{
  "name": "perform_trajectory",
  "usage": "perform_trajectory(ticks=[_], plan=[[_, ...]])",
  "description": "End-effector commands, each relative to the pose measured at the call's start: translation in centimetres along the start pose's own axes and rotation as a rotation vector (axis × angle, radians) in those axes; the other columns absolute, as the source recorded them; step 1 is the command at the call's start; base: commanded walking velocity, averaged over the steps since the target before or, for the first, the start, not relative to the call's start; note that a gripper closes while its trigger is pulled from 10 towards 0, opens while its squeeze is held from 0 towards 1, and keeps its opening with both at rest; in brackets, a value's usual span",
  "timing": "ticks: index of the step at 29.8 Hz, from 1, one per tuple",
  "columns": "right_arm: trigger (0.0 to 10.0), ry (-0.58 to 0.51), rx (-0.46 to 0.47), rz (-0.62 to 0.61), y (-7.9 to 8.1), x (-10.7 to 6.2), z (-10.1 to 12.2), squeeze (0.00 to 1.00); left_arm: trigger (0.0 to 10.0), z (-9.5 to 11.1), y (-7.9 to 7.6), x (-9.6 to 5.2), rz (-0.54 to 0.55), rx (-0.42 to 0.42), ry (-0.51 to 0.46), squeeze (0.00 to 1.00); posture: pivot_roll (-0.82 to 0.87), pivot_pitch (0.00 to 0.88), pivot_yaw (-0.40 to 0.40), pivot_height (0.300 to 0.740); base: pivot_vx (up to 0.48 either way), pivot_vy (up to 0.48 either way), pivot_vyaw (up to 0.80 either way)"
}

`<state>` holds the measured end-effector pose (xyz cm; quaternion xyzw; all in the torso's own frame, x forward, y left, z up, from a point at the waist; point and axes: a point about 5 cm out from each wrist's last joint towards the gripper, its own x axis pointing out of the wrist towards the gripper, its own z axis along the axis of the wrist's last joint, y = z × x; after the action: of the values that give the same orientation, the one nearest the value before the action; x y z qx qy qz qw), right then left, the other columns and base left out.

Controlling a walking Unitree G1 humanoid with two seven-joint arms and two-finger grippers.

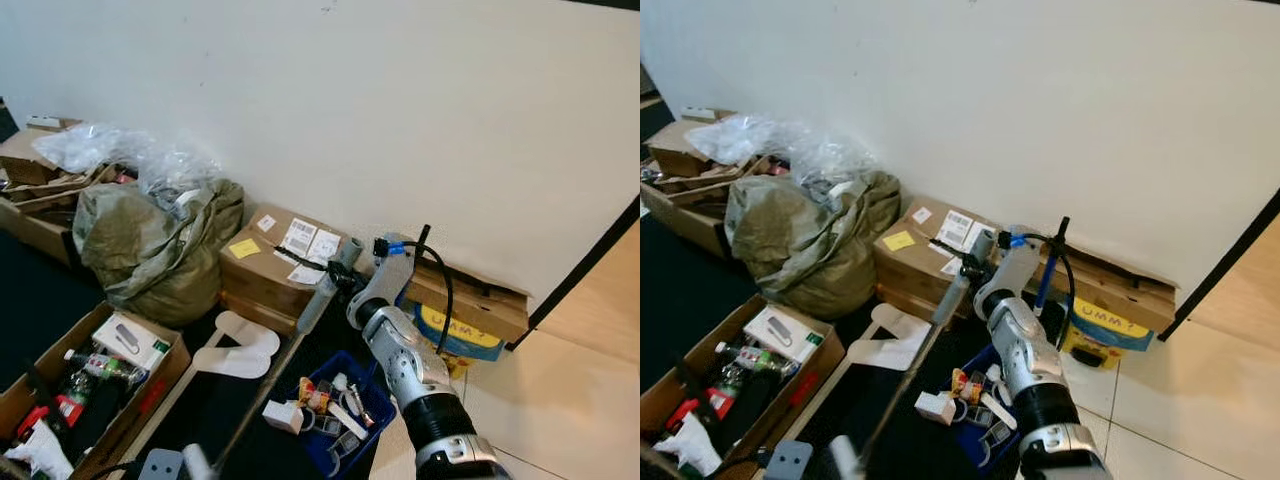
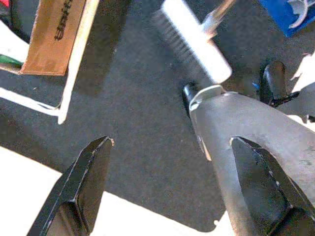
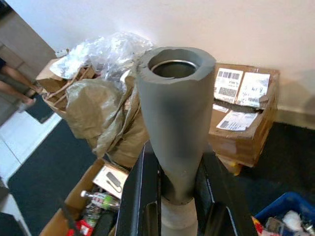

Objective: Sweep floor

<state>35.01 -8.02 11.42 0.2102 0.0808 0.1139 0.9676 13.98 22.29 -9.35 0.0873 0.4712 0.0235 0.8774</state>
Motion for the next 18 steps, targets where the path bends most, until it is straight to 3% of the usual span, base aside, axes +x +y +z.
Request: perform_trajectory(ticks=[1, 6, 9, 11, 18], plan=[[10.0, -0.032, 0.033, 0.026, 4.4, 1.1, 0.1, 0.0, 10.0, -1.0, 0.3, -0.3, -0.003, 0.026, 0.031, 0.0, 0.03, 0.154, -0.025, 0.74, 0.0, 0.0, 0.0], [10.0, -0.082, -0.027, -0.101, 4.0, 1.4, 0.1, 0.0, 10.0, -1.7, 0.3, -0.5, -0.007, 0.047, 0.04, 0.0, 0.06, 0.182, -0.015, 0.74, 0.0, 0.0, 0.0], [10.0, -0.082, -0.027, -0.101, 4.0, 1.4, 0.1, 0.0, 10.0, -1.7, 0.3, -0.5, -0.007, 0.047, 0.04, 0.0, 0.06, 0.182, -0.015, 0.74, 0.0, 0.0, 0.0], [10.0, -0.126, -0.028, -0.185, 3.3, 1.7, 0.4, 0.0, 10.0, -2.3, 0.4, -0.8, -0.017, 0.079, 0.04, 0.0, 0.07, 0.213, -0.011, 0.74, 0.0, 0.0, 0.0], [10.0, -0.184, -0.051, -0.245, 2.8, 1.8, 1.1, 0.0, 10.0, -2.6, 0.4, -0.9, -0.022, 0.094, 0.037, 0.0, 0.07, 0.223, -0.011, 0.74, 0.0, 0.0, 0.0]])
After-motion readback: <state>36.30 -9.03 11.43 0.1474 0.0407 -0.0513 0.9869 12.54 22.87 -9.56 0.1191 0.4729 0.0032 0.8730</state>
